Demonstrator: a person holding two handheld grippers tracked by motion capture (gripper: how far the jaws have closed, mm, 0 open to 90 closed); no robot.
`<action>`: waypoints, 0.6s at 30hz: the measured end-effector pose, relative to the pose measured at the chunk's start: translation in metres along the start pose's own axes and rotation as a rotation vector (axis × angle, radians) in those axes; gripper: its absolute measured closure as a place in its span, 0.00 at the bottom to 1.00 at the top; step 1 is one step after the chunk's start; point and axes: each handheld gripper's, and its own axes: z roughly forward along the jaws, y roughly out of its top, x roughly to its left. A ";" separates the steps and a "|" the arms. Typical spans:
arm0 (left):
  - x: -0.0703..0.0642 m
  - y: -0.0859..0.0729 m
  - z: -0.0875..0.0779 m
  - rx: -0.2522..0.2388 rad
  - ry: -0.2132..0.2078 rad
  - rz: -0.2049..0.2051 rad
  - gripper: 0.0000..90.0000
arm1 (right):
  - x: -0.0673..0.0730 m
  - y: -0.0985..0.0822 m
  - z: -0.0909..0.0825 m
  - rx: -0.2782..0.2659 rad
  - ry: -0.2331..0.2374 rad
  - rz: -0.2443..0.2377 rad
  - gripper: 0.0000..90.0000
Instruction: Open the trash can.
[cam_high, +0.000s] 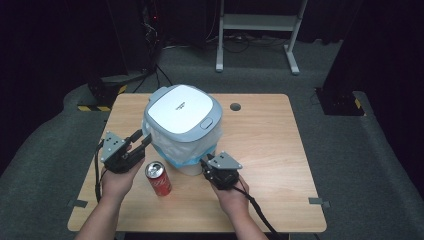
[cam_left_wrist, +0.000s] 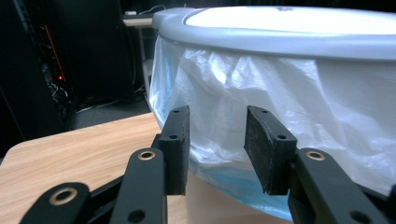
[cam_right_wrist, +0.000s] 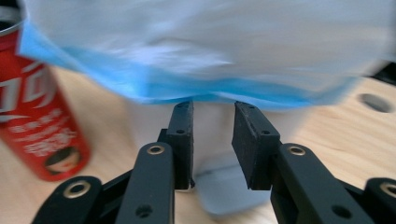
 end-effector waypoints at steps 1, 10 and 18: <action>0.000 0.000 0.002 0.005 0.001 0.002 0.68 | -0.016 0.002 -0.008 -0.019 -0.036 0.032 0.79; 0.000 0.004 0.017 0.024 0.014 -0.010 0.70 | -0.053 0.035 -0.008 -0.070 -0.103 0.085 0.82; 0.005 0.007 0.024 0.027 0.017 -0.020 0.71 | -0.039 -0.002 -0.020 -0.034 -0.071 0.085 0.80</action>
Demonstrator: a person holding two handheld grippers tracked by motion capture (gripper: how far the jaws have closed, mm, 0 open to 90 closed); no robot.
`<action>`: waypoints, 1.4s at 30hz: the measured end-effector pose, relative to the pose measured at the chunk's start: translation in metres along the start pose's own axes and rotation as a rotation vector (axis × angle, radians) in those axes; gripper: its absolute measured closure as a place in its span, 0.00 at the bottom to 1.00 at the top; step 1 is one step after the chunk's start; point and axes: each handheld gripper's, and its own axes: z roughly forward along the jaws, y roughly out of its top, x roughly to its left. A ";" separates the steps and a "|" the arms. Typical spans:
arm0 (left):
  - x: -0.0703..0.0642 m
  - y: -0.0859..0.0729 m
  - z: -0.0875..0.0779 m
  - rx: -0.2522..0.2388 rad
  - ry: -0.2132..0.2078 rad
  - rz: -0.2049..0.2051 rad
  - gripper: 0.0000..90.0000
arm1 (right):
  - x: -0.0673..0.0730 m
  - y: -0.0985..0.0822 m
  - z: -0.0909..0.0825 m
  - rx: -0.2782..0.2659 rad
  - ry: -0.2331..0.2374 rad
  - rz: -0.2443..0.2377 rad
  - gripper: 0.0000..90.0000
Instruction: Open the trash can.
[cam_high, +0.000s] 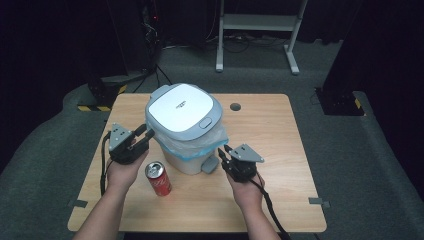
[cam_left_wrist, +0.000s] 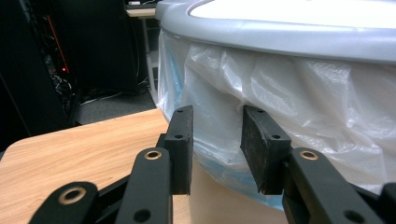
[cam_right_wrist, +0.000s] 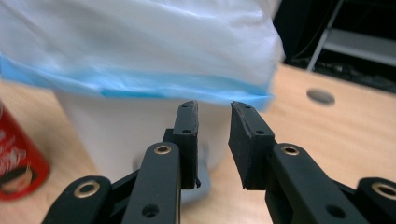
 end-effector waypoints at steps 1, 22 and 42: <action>0.001 0.001 0.002 0.000 -0.003 -0.005 0.71 | -0.006 -0.011 -0.004 0.015 -0.018 0.022 0.81; 0.025 0.013 0.043 0.069 -0.063 -0.017 0.75 | -0.050 0.071 0.052 -0.019 -0.120 0.056 0.86; 0.031 0.016 0.071 0.091 -0.100 -0.001 0.78 | -0.016 0.065 0.028 -0.090 -0.104 -0.048 0.94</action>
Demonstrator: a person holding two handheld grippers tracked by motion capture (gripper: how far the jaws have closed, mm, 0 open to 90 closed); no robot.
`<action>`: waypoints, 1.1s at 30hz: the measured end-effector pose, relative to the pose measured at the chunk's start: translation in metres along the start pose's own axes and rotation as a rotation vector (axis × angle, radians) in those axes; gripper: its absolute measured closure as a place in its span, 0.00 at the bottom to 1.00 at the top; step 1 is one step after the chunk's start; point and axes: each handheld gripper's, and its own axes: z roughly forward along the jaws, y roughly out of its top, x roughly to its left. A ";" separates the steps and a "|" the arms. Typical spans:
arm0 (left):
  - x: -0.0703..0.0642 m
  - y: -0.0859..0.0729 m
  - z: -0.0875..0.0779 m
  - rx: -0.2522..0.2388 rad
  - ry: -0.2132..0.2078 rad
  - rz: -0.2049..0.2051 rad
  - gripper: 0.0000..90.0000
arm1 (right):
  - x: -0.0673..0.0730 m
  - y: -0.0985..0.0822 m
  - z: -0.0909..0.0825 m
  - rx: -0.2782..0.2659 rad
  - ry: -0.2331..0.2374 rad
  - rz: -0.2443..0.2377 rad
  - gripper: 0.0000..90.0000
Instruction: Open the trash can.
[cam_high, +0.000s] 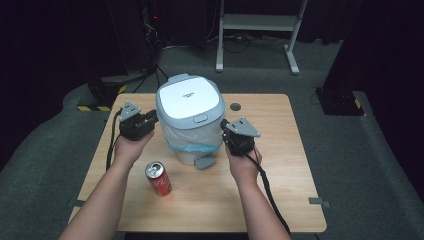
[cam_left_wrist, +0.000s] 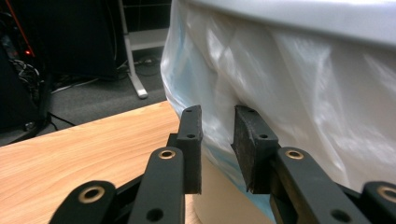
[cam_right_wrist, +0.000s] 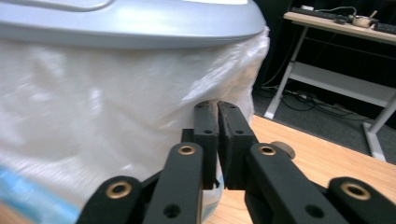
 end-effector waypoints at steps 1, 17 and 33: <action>0.000 0.000 0.001 0.002 0.001 0.000 0.77 | 0.000 0.000 -0.001 0.001 0.005 -0.006 0.92; 0.006 -0.044 -0.036 -0.022 0.107 0.002 0.66 | 0.011 -0.092 -0.005 0.196 0.048 0.072 0.86; 0.013 -0.083 -0.008 0.034 0.070 -0.015 0.75 | 0.027 -0.121 0.044 0.350 0.079 0.042 0.94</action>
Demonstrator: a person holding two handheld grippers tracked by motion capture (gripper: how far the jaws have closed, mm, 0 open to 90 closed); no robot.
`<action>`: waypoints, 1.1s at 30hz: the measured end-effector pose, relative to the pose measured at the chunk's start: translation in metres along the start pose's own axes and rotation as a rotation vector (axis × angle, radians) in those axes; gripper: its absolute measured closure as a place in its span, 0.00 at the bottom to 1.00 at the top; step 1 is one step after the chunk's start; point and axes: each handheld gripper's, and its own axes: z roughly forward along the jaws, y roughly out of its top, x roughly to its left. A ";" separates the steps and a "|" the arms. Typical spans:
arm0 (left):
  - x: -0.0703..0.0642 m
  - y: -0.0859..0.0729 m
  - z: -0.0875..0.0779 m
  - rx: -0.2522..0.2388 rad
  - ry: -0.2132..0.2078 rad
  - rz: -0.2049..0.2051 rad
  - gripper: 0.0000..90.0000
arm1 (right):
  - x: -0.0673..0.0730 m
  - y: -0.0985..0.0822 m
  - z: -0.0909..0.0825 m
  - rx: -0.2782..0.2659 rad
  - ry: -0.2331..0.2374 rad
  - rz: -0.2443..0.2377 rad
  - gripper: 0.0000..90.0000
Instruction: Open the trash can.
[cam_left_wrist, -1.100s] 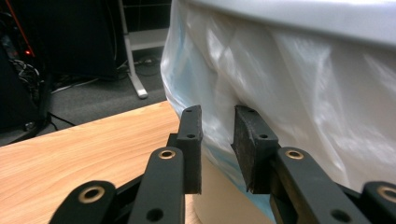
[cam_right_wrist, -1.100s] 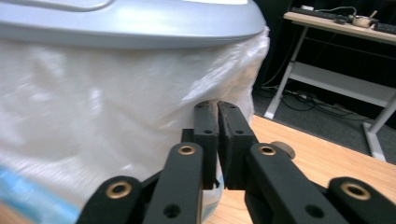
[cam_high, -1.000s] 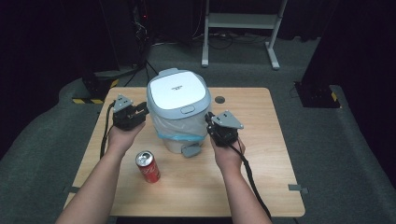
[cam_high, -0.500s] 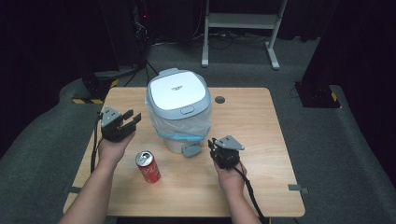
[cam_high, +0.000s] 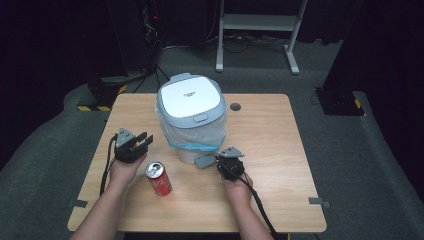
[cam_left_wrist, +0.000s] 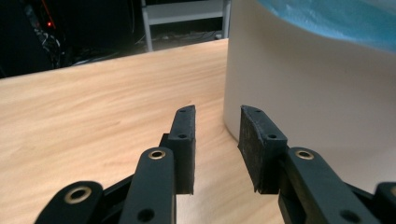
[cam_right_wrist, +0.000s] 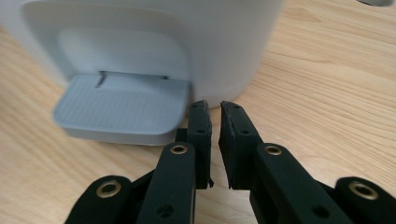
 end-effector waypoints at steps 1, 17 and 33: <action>-0.001 0.006 0.008 -0.009 -0.018 -0.001 0.76 | 0.005 -0.001 -0.001 0.000 -0.008 -0.026 0.94; -0.011 0.028 0.033 -0.051 -0.091 0.014 0.87 | 0.029 -0.003 -0.009 -0.014 0.043 -0.101 0.94; -0.008 0.031 0.024 -0.042 -0.080 0.017 0.77 | 0.038 0.000 -0.022 -0.060 0.071 -0.123 0.85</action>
